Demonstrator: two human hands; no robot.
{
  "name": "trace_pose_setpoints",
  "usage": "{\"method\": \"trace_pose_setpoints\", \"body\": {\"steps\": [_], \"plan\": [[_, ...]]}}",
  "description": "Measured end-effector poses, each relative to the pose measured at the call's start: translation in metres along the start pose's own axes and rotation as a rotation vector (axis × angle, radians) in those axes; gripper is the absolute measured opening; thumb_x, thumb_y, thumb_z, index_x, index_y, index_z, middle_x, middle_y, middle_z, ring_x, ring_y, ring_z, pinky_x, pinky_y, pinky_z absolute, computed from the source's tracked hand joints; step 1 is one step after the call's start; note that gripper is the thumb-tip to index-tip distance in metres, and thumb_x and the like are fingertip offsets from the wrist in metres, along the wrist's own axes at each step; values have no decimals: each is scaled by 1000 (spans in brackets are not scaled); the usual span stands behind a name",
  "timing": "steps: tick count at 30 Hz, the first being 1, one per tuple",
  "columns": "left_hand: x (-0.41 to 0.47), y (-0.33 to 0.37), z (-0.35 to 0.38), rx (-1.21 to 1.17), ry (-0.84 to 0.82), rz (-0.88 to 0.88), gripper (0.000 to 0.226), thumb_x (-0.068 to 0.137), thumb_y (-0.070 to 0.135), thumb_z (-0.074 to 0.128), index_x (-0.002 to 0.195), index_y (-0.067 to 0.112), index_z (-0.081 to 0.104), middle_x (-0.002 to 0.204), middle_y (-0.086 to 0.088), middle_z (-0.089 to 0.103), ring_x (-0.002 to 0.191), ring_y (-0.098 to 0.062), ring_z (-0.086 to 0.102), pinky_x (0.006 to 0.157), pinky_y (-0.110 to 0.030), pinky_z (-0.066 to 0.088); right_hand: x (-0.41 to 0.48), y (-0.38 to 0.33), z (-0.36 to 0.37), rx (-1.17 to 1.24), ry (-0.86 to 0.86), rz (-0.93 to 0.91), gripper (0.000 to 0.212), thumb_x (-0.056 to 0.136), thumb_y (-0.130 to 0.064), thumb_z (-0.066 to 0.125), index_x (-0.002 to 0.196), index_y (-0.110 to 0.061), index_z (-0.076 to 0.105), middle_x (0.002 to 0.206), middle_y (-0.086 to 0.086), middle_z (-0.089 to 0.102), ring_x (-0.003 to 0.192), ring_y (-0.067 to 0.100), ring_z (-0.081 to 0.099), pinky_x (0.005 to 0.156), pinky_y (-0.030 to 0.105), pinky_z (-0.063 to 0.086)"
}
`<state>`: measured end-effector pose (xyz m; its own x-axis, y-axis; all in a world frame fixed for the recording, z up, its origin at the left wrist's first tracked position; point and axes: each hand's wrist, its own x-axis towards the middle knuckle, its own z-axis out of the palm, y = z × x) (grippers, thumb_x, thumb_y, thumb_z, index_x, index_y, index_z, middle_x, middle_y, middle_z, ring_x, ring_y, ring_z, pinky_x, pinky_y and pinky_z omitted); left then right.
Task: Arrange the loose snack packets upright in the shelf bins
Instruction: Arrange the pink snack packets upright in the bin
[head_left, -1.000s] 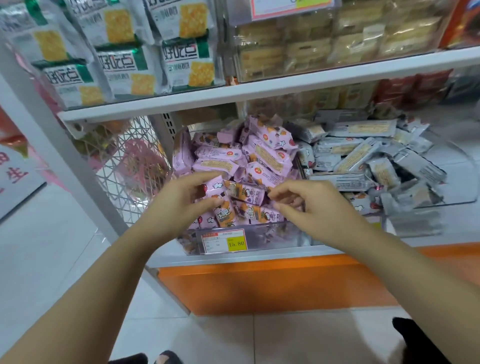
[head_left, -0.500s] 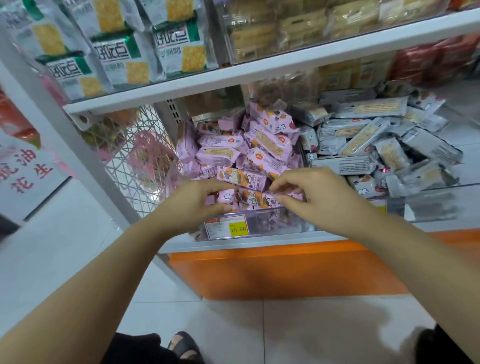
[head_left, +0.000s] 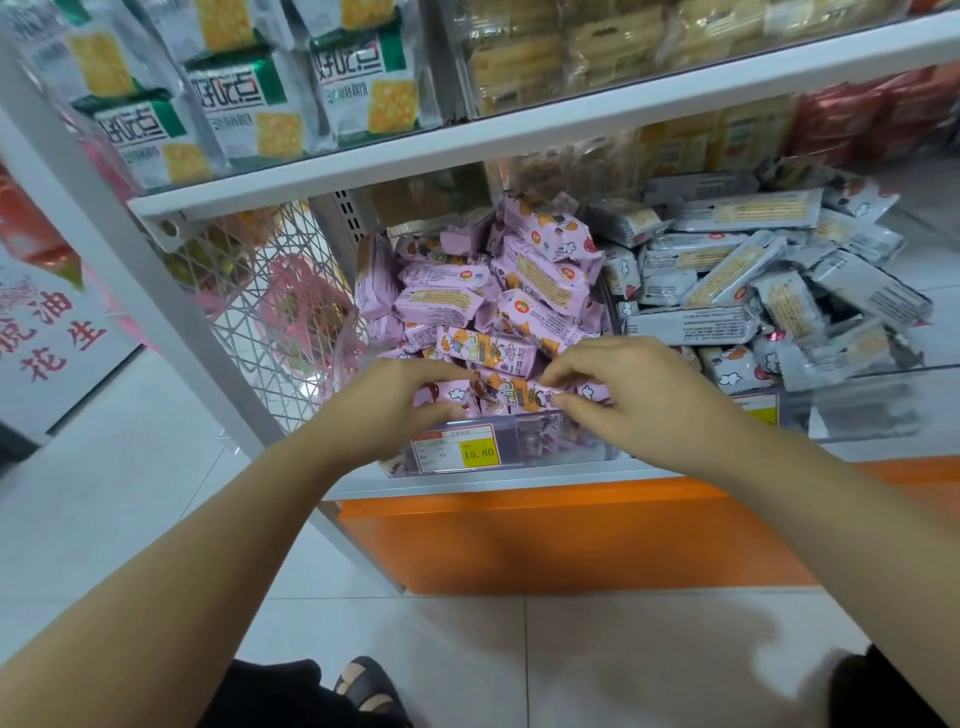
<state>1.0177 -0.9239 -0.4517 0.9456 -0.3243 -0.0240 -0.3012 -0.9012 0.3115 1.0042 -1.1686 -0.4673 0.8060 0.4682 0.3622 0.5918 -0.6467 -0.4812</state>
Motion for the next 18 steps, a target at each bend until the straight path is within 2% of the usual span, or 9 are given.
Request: {"method": "trace_pose_setpoints", "body": {"steps": [3, 6, 7, 10, 14, 18], "plan": [[3, -3, 1, 6, -31, 10, 43, 91, 37, 60, 133, 33, 54, 140, 5, 52, 127, -13, 48, 98, -22, 37, 0, 0, -1, 5, -4, -3, 21, 90, -20, 61, 110, -18, 68, 104, -6, 68, 95, 7, 59, 87, 28, 48], [2, -7, 2, 14, -93, 17, 38, 90, 58, 48, 128, 55, 44, 142, 7, 49, 120, -20, 55, 100, -35, 44, 0, 0, -1, 12, -3, -3, 21, 90, -19, 61, 109, -17, 68, 104, -5, 68, 95, 8, 60, 87, 31, 49], [2, -7, 2, 44, -110, 15, 38, 91, 60, 42, 129, 56, 41, 142, 8, 49, 119, -19, 55, 99, -36, 45, 0, 1, 0, 9, -3, -4, 21, 90, -19, 61, 109, -17, 68, 104, -5, 68, 95, 8, 60, 88, 32, 49], [-1, -6, 3, 193, -131, 24, 44, 97, 49, 31, 140, 45, 38, 144, 12, 46, 126, -13, 47, 99, -33, 42, 0, 0, 0, 1, -3, -8, 20, 90, -20, 61, 109, -17, 68, 104, -6, 68, 96, 9, 59, 88, 33, 49], [-1, -5, 2, 319, -130, 29, 44, 100, 47, 24, 143, 44, 32, 147, 14, 42, 132, -12, 42, 92, -28, 40, -1, 1, 0, -18, -6, -12, 21, 90, -21, 60, 110, -19, 67, 105, -7, 67, 98, 9, 58, 88, 33, 48], [-3, -6, 4, 268, -112, 41, 42, 102, 44, 27, 142, 38, 38, 143, 11, 47, 129, -13, 44, 99, -32, 40, -1, 0, 1, -26, -10, -19, 20, 90, -21, 61, 108, -18, 68, 103, -6, 67, 95, 8, 58, 87, 33, 48]]}}
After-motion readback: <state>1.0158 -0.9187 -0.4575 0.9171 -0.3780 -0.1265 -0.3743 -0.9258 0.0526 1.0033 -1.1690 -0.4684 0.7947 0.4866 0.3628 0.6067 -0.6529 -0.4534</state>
